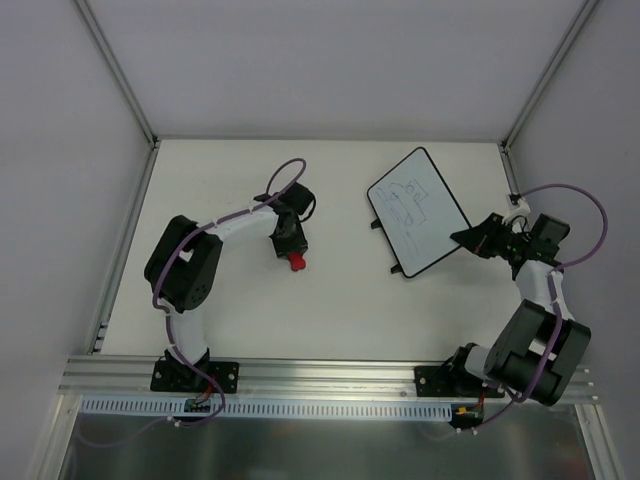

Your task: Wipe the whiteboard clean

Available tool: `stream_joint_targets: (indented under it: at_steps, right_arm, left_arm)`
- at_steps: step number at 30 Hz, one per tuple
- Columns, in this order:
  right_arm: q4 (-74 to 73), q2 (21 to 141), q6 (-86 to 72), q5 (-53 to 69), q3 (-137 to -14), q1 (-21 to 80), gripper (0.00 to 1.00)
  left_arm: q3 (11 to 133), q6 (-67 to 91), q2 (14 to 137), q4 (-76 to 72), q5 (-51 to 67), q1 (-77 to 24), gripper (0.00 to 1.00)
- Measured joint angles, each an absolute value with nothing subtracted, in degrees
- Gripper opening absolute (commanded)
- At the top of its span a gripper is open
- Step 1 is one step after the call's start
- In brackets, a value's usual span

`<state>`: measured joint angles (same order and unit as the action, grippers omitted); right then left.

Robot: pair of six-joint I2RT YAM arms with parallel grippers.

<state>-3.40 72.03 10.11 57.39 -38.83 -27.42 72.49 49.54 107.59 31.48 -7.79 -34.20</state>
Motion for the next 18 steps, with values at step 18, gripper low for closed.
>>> stream_joint_targets:
  at_steps: [18]
  right_arm:
    - [-5.67,75.07,14.57,57.17,-43.24,-18.15,0.0]
  left_arm:
    - [82.46,21.65,106.34,20.34,-0.08,-35.18,0.0]
